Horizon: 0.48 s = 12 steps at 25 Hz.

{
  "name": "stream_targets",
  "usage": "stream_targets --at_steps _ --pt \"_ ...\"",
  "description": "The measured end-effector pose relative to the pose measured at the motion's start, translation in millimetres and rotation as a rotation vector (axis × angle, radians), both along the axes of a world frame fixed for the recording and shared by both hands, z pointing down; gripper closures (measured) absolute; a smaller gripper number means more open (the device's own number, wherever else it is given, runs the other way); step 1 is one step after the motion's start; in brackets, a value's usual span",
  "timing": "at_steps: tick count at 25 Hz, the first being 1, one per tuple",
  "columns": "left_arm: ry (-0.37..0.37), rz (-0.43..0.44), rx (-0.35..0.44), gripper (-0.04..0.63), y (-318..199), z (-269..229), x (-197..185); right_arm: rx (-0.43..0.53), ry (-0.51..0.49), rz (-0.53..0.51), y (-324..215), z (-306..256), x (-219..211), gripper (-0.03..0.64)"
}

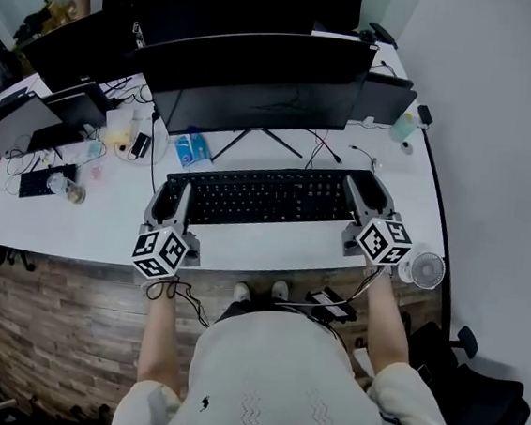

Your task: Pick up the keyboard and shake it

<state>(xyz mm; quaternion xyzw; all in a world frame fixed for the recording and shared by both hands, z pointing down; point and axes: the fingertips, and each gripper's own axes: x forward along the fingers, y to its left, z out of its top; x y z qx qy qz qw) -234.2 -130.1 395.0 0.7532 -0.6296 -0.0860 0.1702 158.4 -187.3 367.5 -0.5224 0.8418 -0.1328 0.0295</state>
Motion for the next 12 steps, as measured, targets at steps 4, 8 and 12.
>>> stream_targets --at_steps 4,8,12 --pt "0.003 0.003 0.026 0.367 -1 -14 -1 0.033 -0.001 -0.002 1 -17 -1 0.373" --pt "-0.012 -0.004 0.078 0.367 -4 -35 1 0.078 -0.011 -0.005 -2 -36 1 0.373" --pt "-0.026 -0.011 0.137 0.367 -8 -57 2 0.134 -0.013 0.004 -3 -59 1 0.371"
